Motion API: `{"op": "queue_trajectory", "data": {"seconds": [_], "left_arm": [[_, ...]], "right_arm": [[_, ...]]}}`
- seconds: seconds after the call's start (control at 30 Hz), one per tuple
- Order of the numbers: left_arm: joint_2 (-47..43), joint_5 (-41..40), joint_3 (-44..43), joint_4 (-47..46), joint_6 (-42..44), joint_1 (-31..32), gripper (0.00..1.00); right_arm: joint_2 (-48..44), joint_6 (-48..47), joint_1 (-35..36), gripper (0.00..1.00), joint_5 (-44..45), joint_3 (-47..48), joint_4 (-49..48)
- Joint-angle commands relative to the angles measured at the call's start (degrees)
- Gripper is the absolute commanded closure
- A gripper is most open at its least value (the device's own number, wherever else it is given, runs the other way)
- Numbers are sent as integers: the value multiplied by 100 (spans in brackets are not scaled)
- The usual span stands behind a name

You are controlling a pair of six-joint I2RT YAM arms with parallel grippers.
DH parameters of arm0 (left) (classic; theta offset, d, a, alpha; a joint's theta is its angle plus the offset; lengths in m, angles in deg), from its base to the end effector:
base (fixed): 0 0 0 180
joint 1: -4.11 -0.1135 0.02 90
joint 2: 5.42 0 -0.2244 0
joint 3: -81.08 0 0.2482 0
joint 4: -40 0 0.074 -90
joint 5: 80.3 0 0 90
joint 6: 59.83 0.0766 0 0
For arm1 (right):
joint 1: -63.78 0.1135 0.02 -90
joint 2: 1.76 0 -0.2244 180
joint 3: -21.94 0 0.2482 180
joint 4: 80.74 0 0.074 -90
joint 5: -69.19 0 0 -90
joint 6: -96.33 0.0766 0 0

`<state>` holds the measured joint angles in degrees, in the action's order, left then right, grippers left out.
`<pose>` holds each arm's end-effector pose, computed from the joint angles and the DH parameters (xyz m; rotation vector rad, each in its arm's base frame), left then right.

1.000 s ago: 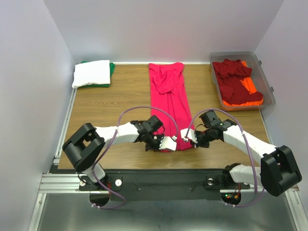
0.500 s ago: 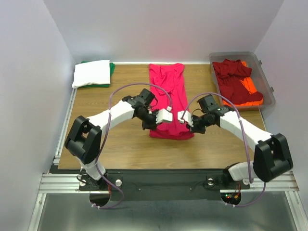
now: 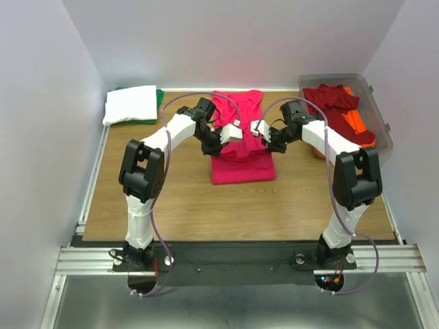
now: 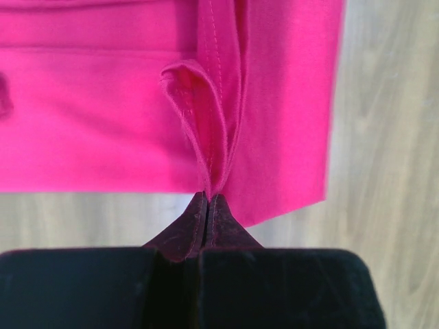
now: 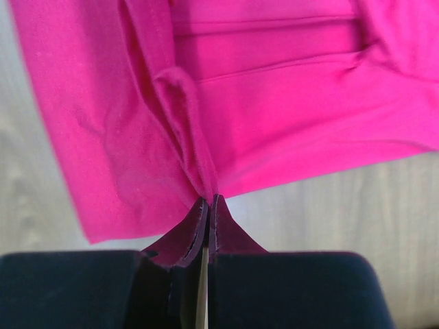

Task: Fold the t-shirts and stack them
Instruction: Fold the tshirt

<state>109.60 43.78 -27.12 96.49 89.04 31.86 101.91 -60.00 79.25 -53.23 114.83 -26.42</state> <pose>0.3544 -0.2350 0.1646 1.8345 1.6829 -0.5751 0.3507 0.1397 0.1593 -1.7469 1.7732 0.4167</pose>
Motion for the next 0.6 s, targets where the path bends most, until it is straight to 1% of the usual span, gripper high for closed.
{"op": "queue_trajectory", "data": {"seconds": [0.0,0.07,0.17,0.37,0.57], "left_arm": [[371,55,-904,583,212,-208,100],[564,-7,-1194,663,247,-270,100],[1003,-112,-1879,795,291,-314,100],[1522,-271,-2644,813,265,-419,100],[1751,-411,-2953,619,230,-463,100]], "right_arm": [[424,-249,-114,99,-229,635,-61],[740,-249,-175,100,-273,987,-52],[1119,-258,-263,100,-291,1470,-52],[1742,-179,-456,99,-334,2234,-43],[2016,-188,-527,99,-370,2596,-43]]}}
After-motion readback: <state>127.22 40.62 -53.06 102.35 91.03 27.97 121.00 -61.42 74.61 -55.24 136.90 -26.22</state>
